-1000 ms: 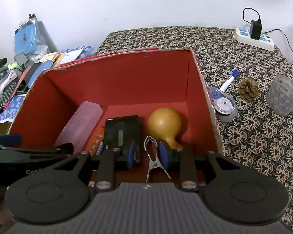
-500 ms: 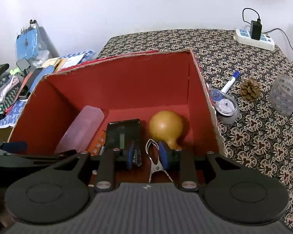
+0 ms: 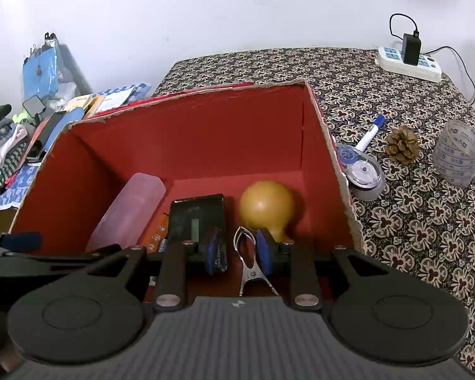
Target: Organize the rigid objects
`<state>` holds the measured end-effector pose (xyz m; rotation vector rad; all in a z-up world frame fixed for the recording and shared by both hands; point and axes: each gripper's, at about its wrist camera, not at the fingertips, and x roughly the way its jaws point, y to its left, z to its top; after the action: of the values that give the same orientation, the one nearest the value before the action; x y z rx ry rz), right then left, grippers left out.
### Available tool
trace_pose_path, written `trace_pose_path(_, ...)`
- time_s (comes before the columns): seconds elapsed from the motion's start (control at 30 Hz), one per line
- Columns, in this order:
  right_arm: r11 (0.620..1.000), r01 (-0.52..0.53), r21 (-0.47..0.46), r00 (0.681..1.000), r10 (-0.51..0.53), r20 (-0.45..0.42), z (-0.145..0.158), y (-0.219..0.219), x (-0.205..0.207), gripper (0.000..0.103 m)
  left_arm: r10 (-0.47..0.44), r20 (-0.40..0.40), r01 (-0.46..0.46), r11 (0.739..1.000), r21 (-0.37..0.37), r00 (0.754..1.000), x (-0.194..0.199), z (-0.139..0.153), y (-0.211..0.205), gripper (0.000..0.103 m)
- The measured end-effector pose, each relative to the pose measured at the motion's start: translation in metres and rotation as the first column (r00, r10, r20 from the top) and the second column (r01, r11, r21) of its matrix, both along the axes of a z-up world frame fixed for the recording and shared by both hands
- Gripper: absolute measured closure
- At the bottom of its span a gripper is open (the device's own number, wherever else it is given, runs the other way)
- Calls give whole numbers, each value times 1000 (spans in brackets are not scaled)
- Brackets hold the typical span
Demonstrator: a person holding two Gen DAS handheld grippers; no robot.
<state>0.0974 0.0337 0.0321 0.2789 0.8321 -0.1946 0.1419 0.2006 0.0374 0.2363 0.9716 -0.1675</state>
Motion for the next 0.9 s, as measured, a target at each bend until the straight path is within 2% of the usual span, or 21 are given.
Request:
trace_pose_path(0.37,1000,3,16,1000,-3,10,0,-2,0,94,-3,-5,3,1000,2,1000,0,0,-1,0)
trace_pose_path(0.9,1000,-13,-13,1000,13,17,0,1,-2,94,-8,16,8,1000,-7,1000,-2,0,0,0)
